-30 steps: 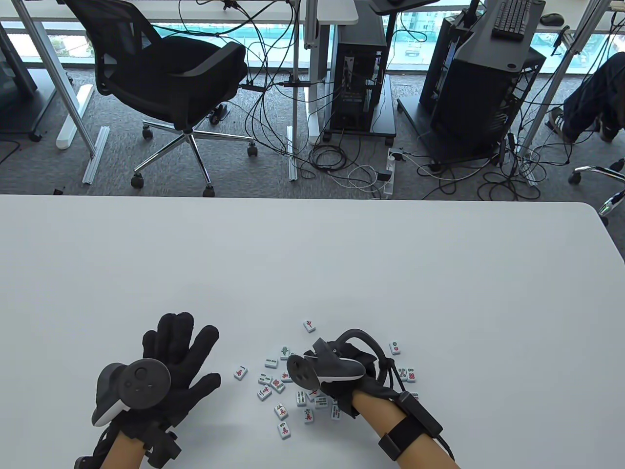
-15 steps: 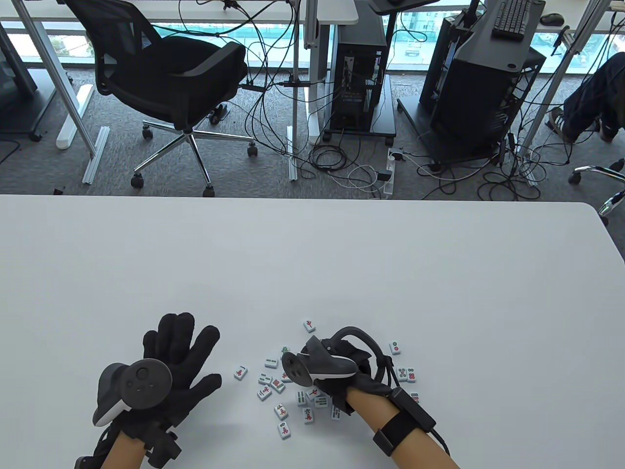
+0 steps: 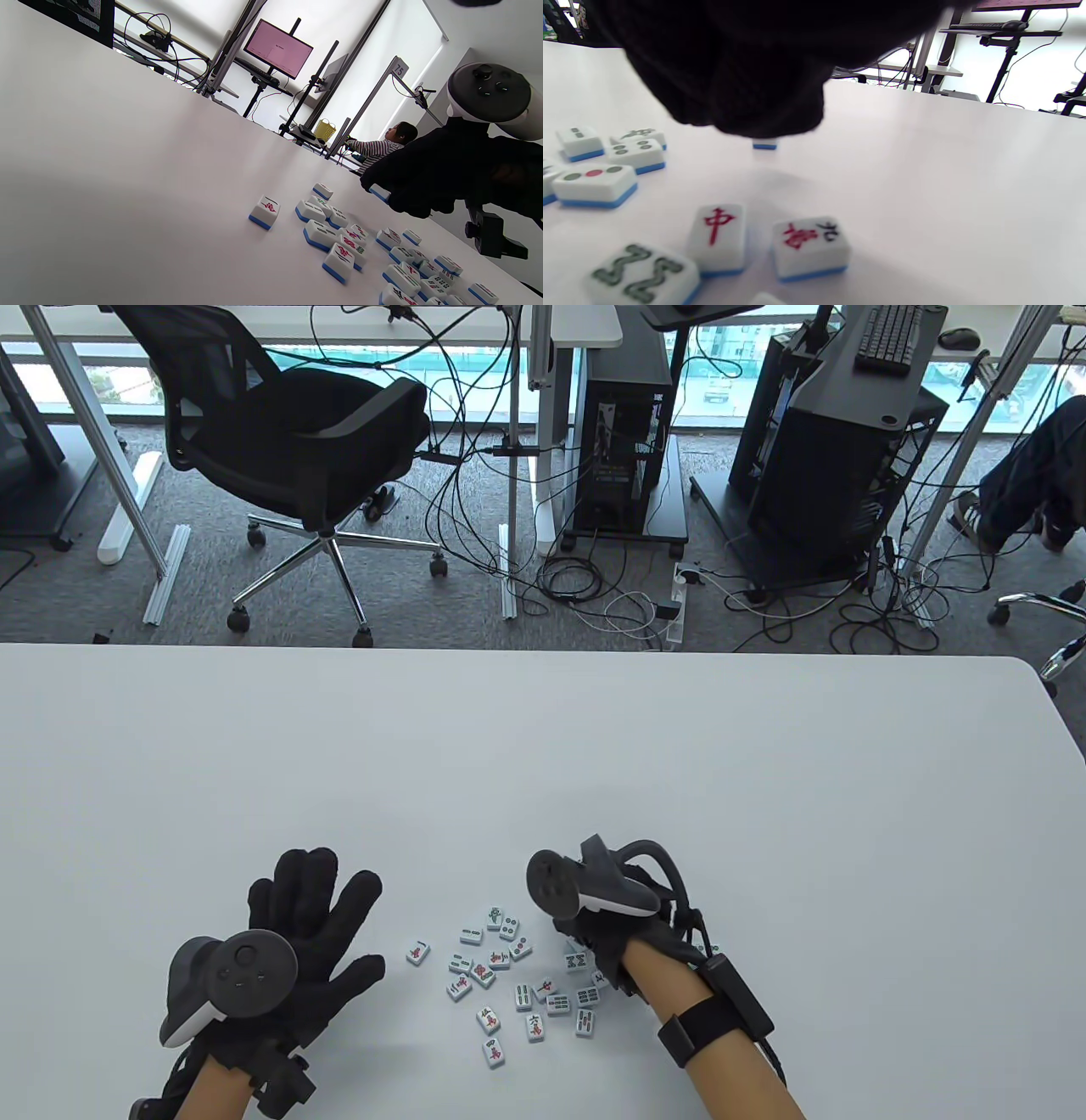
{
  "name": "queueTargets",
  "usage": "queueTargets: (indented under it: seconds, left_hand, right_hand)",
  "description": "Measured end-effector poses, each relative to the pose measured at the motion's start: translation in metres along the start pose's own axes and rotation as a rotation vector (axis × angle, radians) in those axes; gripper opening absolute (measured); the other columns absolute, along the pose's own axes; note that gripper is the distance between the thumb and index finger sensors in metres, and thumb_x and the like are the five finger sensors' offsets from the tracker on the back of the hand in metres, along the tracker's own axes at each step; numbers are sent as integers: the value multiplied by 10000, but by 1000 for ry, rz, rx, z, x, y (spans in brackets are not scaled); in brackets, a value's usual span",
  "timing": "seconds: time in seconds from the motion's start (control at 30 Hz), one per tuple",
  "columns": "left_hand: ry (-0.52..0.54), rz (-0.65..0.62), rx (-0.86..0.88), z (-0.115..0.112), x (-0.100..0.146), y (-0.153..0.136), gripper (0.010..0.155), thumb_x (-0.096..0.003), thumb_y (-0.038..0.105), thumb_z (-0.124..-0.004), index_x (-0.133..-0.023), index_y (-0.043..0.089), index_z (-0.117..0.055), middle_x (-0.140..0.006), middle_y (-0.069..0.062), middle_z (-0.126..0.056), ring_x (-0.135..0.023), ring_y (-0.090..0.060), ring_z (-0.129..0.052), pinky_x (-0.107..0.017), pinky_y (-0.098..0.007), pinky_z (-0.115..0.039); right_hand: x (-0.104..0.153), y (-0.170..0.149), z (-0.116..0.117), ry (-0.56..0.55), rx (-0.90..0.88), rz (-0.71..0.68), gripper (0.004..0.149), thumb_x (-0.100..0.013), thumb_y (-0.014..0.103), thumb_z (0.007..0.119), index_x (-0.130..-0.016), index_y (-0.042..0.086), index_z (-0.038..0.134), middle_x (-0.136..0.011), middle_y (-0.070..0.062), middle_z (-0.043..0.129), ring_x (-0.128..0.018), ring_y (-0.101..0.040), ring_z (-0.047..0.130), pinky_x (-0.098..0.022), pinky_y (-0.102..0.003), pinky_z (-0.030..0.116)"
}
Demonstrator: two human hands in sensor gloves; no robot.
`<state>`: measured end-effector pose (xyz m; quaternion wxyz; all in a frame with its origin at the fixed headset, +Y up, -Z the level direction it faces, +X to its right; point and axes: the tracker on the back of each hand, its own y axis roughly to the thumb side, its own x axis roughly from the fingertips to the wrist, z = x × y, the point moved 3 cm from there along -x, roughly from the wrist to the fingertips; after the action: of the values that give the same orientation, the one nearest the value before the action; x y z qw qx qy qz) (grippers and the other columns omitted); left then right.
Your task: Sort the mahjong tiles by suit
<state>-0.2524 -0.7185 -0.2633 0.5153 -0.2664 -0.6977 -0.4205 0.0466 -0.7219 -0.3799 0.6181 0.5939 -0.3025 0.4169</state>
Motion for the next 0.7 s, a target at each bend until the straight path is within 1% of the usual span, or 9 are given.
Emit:
queueTargets:
  seconds: [0.07,0.1,0.17,0.23,0.33,0.4,0.47,0.53,0.7]
  left_hand:
    - [0,-1,-1,0,0,0,795,-463,754,-559,-1111,463,-204,-1098,186,144,-1044,-135,233,-706,-503,122]
    - [0,-2,-1,0,0,0,796,-462,755,-558,-1111,464,-203,-1098,186,145,-1044,-135,234,-706,-503,122]
    - [-3,-2,-1,-1,0,0,795,-462,755,-558,-1111,464,-204,-1098,186,144,-1044,-134,233,-705,-504,122]
    - [-5,0,-4,-1,0,0,796,-462,755,-559,-1112,464,-203,-1098,187,145,-1044,-134,234,-704,-504,123]
    - [-6,1,-5,-1,0,0,794,-464,755,-556,-1112,464,-202,-1098,187,144,-1044,-134,233,-705,-503,122]
    - [-6,5,-5,-1,0,-1,796,-464,755,-559,-1113,461,-203,-1098,185,144,-1044,-136,233,-705,-504,122]
    - [-8,8,-5,-2,0,-1,795,-463,755,-558,-1112,462,-203,-1098,185,145,-1044,-135,233,-705,-504,122]
    - [-11,9,-5,-2,0,-1,796,-462,756,-557,-1112,463,-204,-1098,185,144,-1045,-135,231,-706,-504,121]
    - [-16,14,-3,-2,0,-1,796,-462,755,-558,-1112,462,-204,-1099,185,142,-1045,-136,231,-705,-504,120]
  right_hand:
    - [4,-19,-6,-23,11,28,580,-354,369,892,-857,95,803,-365,-5,986,-98,-99,885,-86,-268,808]
    - [8,-29,-10,-54,12,32,580,-356,369,892,-857,91,802,-369,-7,988,-101,-100,888,-89,-269,811]
    - [13,-45,-11,-70,22,60,581,-358,364,893,-862,91,797,-376,-9,988,-107,-102,889,-93,-270,811]
    - [17,-57,-6,-48,52,77,581,-359,362,893,-865,94,795,-382,-10,988,-111,-102,891,-96,-269,813]
    - [21,-69,9,14,146,93,578,-360,368,891,-868,106,796,-384,-4,989,-114,-95,893,-98,-263,816]
    - [21,-75,21,50,175,100,574,-360,370,891,-865,111,800,-380,-1,990,-108,-91,892,-93,-259,817]
    - [22,-78,30,68,164,107,569,-361,368,892,-861,111,803,-375,-2,991,-103,-90,890,-87,-258,815]
    - [22,-79,36,70,154,102,564,-361,367,892,-859,114,807,-371,-4,990,-98,-88,886,-82,-256,811]
    - [23,-75,43,86,188,94,557,-364,366,890,-856,117,811,-367,-4,987,-91,-85,880,-77,-254,806]
